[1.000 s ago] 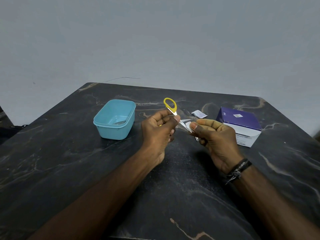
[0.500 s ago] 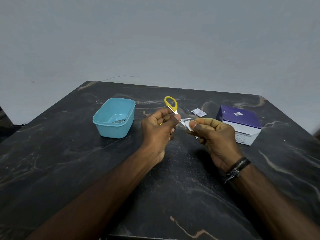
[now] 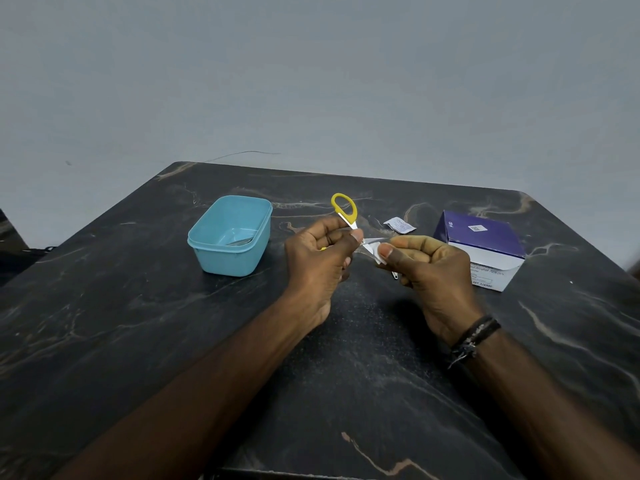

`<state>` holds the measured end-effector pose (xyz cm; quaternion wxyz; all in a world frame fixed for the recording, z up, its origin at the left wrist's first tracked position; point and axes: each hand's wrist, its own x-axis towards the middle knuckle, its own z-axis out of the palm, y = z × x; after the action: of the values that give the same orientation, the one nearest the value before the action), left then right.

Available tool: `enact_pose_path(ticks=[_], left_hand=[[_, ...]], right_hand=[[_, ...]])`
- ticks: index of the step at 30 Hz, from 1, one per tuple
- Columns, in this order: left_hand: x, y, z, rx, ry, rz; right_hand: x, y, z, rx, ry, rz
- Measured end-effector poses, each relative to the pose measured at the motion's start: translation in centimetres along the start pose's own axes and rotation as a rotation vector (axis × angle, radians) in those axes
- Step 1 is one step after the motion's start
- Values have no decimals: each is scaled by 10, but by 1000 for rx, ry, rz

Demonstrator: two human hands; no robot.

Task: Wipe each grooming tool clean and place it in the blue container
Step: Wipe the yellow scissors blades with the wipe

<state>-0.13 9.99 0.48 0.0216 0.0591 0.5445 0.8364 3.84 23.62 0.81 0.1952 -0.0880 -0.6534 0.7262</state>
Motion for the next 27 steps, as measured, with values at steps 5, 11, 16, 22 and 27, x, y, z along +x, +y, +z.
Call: enact_pose_path(ticks=[5,11,16,22,27], left_hand=[[0,-1,0,18,3,-2],[-1,-2,2,12,-4,-11],[-4,-4,4,13,-6,-29],[0,1,1,22,14,-23],[-4,-1,2,40,-6,-27]], right_hand=[[-2,2,1,-49,-35,12],[-1,3,3,-25,-18,27],[-2,5,5,20,-54,45],[0,3,2,-15,-113,12],[-1,7,3,-34,-123,-34]])
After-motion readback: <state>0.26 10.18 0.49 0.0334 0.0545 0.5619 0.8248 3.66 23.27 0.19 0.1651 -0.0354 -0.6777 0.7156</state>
